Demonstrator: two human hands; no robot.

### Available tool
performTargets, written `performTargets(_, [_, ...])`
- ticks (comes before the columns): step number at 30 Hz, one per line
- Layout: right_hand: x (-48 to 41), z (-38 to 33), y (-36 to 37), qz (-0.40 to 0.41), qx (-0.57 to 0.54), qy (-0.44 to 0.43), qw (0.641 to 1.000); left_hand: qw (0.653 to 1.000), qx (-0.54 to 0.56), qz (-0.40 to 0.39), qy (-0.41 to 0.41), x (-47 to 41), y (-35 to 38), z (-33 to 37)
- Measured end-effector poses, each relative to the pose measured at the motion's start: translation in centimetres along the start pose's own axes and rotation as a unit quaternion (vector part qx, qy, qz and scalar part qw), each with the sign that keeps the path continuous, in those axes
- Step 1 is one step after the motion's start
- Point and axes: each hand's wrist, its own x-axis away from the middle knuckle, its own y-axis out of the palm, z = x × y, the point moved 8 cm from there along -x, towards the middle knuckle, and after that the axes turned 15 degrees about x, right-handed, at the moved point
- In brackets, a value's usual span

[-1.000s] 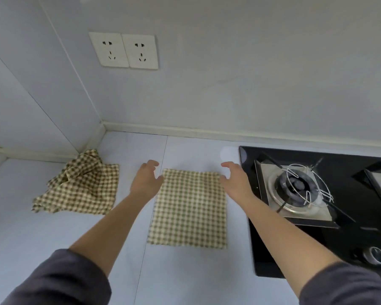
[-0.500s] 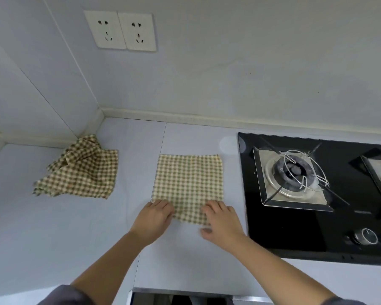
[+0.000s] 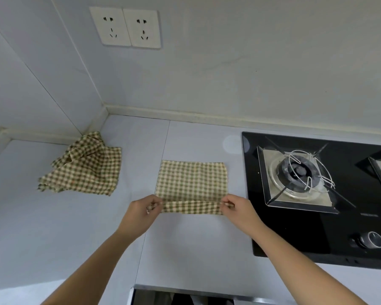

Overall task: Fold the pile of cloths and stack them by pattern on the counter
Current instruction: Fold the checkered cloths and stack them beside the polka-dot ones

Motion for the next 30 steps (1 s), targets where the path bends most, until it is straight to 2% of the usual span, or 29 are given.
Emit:
performTargets(6, [-3.5, -0.3, -1.7, 0.014, -0.145, 0.091, 0.985, 0.993, 0.045, 0.061, -0.086, -4.8, -0.1, 0.5])
performTargets(9, [-5.8, 0.0, -1.6, 0.013, -0.163, 0.139, 0.977, 0.988, 0.040, 0.090, -0.116, -7.7, 0.1, 0.3])
performTargets(14, [-9.5, 0.0, -1.6, 0.028, -0.070, 0.146, 0.986, 0.978, -0.015, 0.091, -0.185, -11.5, 1.0, -2.1])
performTargets(21, [-12.6, 0.9, -0.9, 0.043, 0.087, 0.178, 0.979, 0.965, -0.146, 0.109, -0.189, -13.1, 1.4, -2.0])
performTargets(22, [-12.5, 0.7, -1.1, 0.044, 0.124, 0.176, 0.976, 0.960, -0.179, 0.121, -0.176, -12.9, 1.3, -1.4])
performTargets(24, [-12.1, -0.2, -1.9, 0.104, 0.228, 0.131, 0.959, 0.949, -0.268, 0.146, -0.085, -12.8, 1.3, 0.0])
performTargets(26, [-11.2, -2.3, -1.8, 0.184, 0.294, 0.034, 0.937, 0.934, -0.337, 0.116, 0.029, -12.5, 2.9, 0.7])
performTargets(27, [-10.6, -3.1, -0.8, 0.197, 0.298, -0.008, 0.934, 0.929, -0.355, 0.077, 0.073, -12.1, 4.3, 0.5])
performTargets(28, [-10.1, -3.5, 0.6, 0.178, 0.300, -0.036, 0.937, 0.923, -0.370, 0.029, 0.101, -11.8, 5.7, -0.2])
performTargets(30, [-9.4, -3.2, 4.2, 0.070, 0.316, -0.055, 0.945, 0.912, -0.395, -0.047, 0.097, -10.9, 7.7, -2.1])
